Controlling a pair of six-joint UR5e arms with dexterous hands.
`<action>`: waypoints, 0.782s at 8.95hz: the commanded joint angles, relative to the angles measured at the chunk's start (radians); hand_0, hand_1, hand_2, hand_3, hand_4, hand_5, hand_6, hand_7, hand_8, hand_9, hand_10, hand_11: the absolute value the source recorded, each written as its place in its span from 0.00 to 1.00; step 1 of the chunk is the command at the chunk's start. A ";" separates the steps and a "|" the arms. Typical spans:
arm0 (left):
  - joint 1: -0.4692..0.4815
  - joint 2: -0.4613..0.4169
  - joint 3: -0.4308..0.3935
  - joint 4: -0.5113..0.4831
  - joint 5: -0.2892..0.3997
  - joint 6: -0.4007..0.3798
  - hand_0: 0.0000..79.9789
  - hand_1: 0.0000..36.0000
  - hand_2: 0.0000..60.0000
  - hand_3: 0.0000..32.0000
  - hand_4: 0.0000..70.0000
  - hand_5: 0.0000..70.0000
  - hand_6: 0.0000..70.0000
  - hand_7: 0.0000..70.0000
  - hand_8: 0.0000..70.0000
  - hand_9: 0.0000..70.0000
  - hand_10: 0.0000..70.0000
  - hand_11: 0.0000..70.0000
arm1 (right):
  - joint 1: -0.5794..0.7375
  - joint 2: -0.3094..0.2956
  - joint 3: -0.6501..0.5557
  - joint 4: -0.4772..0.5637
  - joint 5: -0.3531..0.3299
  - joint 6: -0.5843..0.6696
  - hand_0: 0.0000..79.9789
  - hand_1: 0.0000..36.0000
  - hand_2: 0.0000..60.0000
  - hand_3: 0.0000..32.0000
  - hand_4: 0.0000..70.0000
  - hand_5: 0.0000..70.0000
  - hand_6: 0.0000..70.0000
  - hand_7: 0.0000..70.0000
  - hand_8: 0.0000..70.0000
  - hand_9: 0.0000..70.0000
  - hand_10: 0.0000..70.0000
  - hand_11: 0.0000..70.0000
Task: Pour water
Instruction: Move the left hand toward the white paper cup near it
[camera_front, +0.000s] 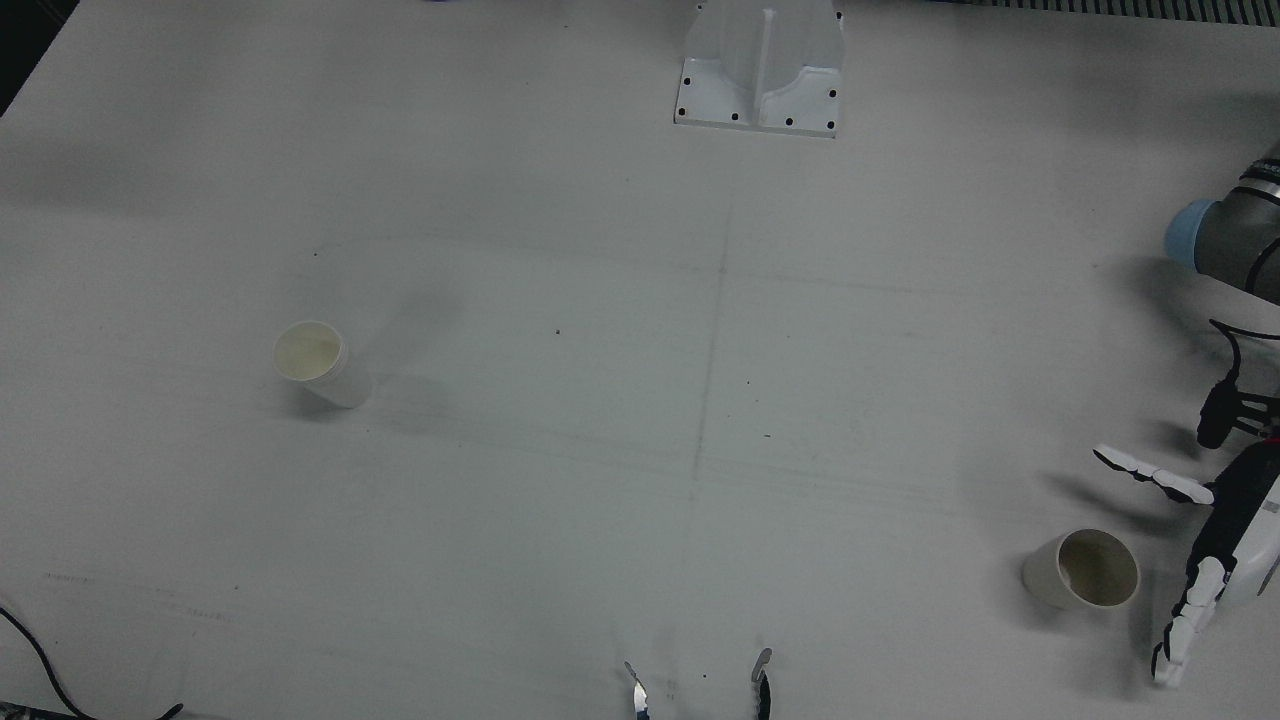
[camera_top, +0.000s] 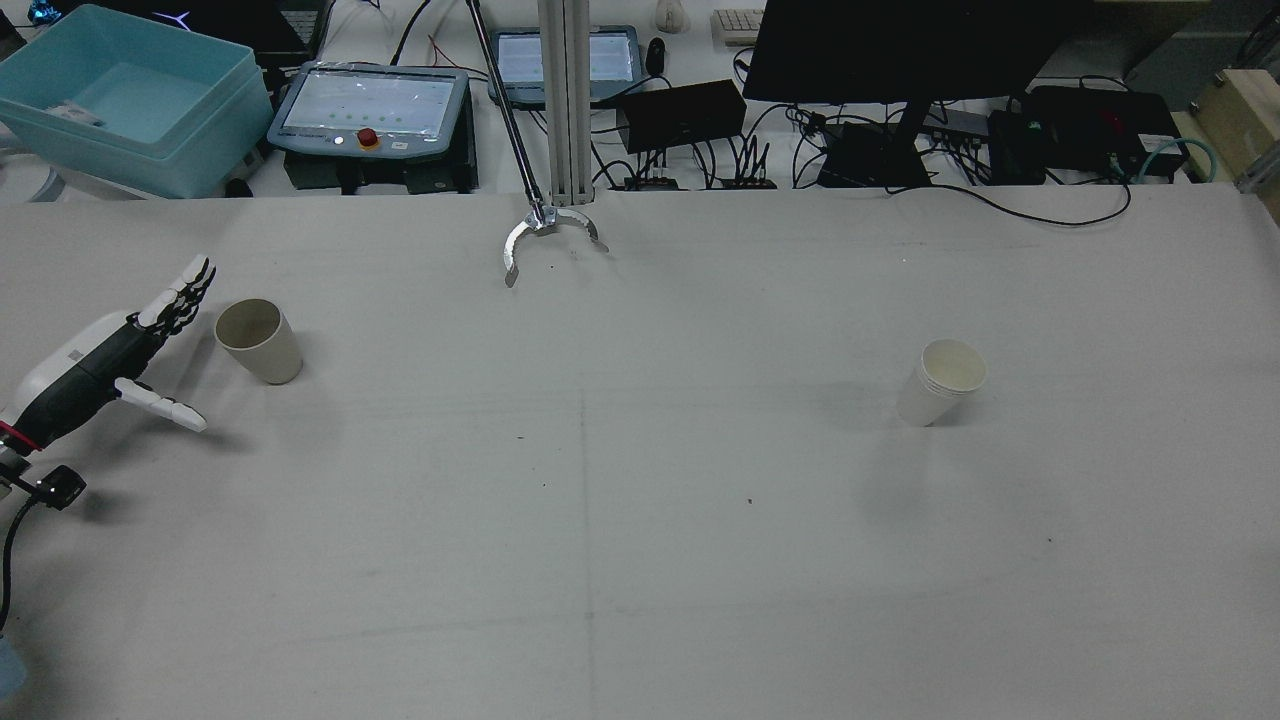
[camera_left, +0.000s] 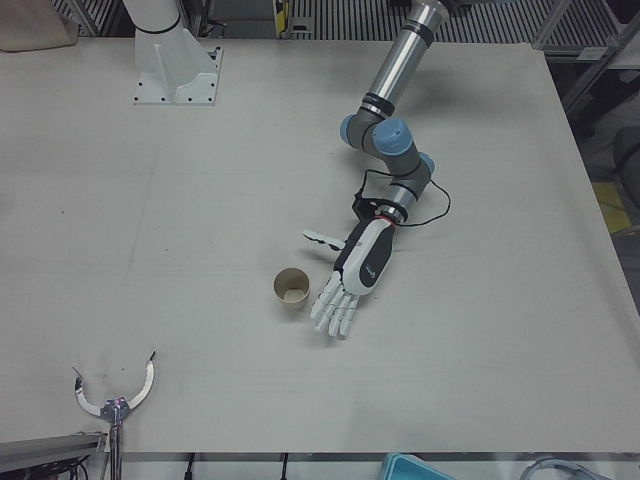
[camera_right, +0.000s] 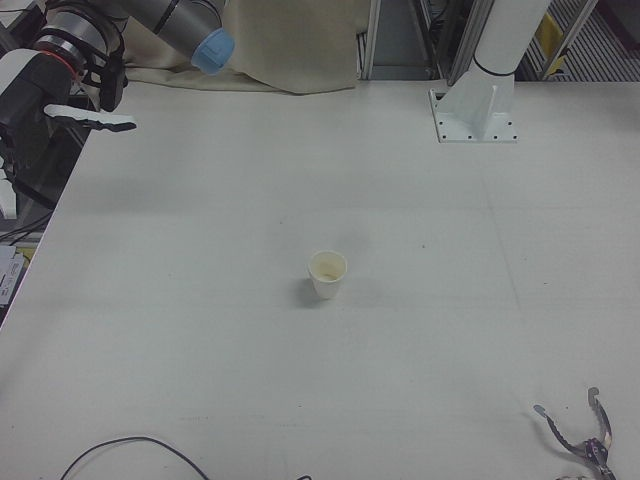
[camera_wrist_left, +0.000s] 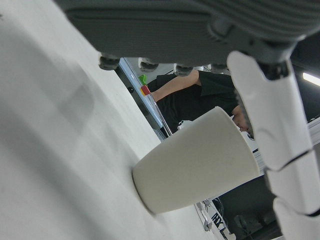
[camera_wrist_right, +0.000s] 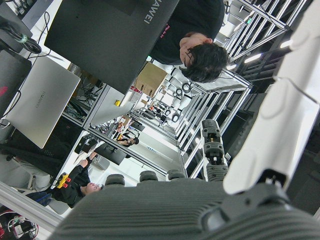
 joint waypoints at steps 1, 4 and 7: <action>0.004 -0.071 0.038 0.011 -0.003 -0.002 0.62 0.40 0.06 0.52 0.02 0.00 0.00 0.05 0.00 0.00 0.01 0.04 | -0.003 -0.001 -0.001 0.000 0.000 -0.002 0.63 0.27 0.00 0.26 0.16 0.10 0.00 0.00 0.00 0.00 0.00 0.00; 0.006 -0.112 0.107 0.002 -0.042 -0.075 0.62 0.40 0.05 0.52 0.02 0.00 0.00 0.05 0.00 0.00 0.01 0.05 | -0.006 -0.001 -0.003 0.000 0.000 -0.002 0.63 0.27 0.00 0.26 0.16 0.10 0.00 0.00 0.00 0.00 0.00 0.00; 0.009 -0.114 0.104 -0.014 -0.046 -0.077 0.64 0.44 0.05 0.51 0.02 0.00 0.00 0.05 0.00 0.00 0.01 0.05 | -0.014 -0.001 -0.006 0.000 0.000 -0.002 0.63 0.27 0.00 0.26 0.16 0.10 0.00 0.00 0.00 0.00 0.00 0.00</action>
